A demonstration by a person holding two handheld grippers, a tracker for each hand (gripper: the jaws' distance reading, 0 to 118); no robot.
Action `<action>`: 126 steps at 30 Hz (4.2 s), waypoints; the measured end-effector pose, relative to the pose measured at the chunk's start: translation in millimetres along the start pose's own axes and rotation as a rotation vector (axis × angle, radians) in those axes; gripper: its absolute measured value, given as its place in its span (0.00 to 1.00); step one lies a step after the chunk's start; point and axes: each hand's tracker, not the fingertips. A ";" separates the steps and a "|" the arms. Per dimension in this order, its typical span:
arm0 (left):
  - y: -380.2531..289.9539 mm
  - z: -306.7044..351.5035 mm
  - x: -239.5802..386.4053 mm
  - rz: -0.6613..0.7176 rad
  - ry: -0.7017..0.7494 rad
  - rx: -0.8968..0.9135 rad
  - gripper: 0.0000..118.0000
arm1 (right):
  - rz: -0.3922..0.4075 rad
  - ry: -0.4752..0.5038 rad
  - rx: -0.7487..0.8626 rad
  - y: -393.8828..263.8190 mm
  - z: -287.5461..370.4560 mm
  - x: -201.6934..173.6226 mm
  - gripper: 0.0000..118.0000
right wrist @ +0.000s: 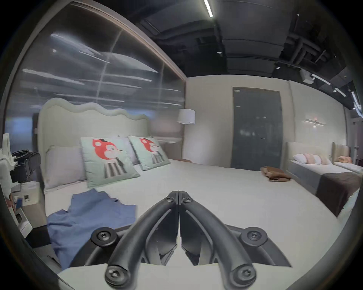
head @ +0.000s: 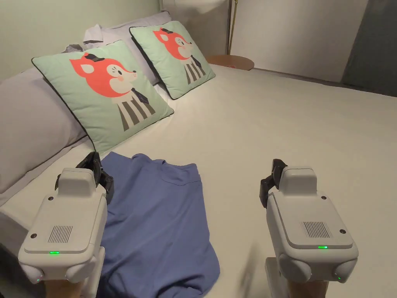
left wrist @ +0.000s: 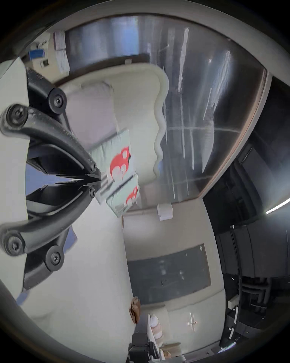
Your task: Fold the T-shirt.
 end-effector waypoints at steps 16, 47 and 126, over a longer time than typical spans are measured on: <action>-15.4 -12.2 -52.7 0.024 0.024 -0.229 0.00 | 0.009 0.125 0.000 -4.9 -15.7 -46.7 0.00; -75.4 -110.9 76.7 0.001 -0.269 -0.799 0.01 | -0.011 -0.109 -0.053 -14.2 9.4 68.9 0.00; 90.4 -9.3 215.0 0.157 -0.574 -0.001 0.57 | -0.012 -0.528 0.085 29.7 169.7 209.9 0.00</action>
